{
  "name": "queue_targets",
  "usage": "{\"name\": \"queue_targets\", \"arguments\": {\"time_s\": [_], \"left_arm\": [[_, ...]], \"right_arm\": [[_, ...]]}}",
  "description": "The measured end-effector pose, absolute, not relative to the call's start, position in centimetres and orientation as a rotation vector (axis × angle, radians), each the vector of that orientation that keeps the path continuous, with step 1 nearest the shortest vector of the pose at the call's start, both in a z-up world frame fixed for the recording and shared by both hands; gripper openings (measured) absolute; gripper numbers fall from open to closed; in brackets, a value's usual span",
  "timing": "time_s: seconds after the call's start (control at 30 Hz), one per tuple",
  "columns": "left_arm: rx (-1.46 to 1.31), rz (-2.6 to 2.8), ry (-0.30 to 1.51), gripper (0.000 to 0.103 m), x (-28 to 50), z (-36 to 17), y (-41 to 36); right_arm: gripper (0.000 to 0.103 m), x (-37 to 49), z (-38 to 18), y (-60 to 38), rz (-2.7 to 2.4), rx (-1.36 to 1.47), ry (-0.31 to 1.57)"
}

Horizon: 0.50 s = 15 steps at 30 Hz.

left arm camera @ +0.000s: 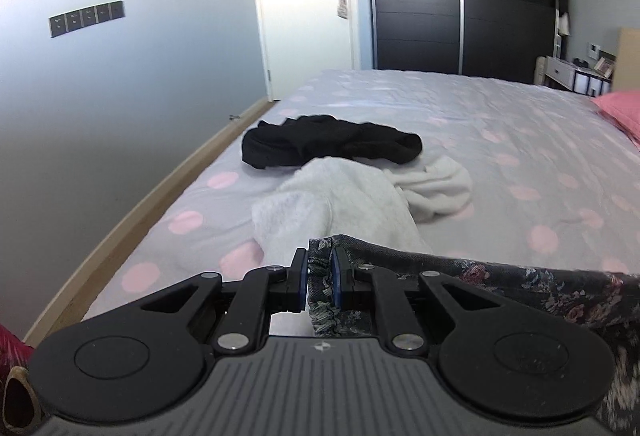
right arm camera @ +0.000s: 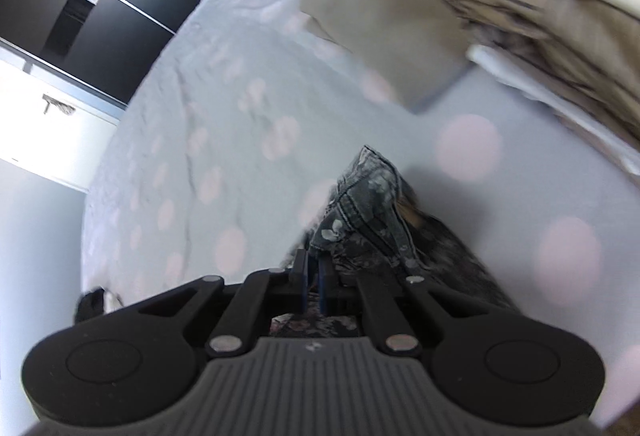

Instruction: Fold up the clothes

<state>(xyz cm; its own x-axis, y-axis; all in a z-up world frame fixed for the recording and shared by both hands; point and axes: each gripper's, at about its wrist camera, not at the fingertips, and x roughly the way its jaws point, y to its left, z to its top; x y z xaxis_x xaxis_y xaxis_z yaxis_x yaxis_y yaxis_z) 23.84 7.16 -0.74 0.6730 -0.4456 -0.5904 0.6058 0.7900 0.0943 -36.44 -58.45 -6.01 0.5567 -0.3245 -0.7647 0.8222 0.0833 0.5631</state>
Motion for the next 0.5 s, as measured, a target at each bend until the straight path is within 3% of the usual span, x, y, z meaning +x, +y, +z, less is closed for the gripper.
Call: {"name": "queue_targets", "arguments": {"time_s": [0.27, 0.5], "left_arm": [[0.403, -0.68, 0.712, 0.01, 21.7, -2.6, 10.2], [0.367, -0.739, 0.823, 0.017, 20.7, -2.1, 11.5]], "right_arm": [[0.005, -38.9, -7.9, -54.8, -0.979, 1.187, 0.72], [0.005, -39.4, -8.7, -54.5, -1.007, 1.191, 0.739]]}}
